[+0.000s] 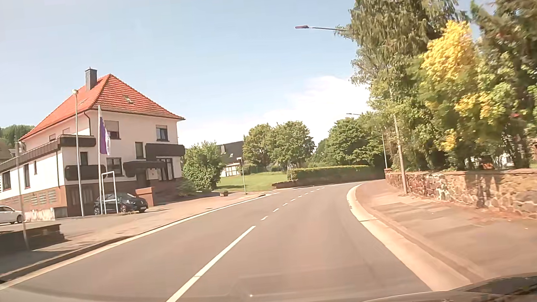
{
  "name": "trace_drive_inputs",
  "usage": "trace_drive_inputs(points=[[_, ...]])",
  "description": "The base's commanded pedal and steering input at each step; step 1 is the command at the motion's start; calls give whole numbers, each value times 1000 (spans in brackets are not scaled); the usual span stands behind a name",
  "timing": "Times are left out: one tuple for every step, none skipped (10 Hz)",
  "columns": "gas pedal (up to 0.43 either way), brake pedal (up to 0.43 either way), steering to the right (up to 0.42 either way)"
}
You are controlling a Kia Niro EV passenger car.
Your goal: Follow the waypoints while adhering to traffic rules and regulations
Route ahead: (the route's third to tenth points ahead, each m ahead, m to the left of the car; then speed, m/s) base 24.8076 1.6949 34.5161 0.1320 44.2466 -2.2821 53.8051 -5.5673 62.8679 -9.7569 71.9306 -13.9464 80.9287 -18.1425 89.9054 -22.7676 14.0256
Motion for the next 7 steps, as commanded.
trace_drive_inputs(points=[[150, 0, 14], [138, 0, 17], [138, 0, 20], [138, 0, 24], [138, 0, 27], [138, 0, 30], [138, 0, 30]])
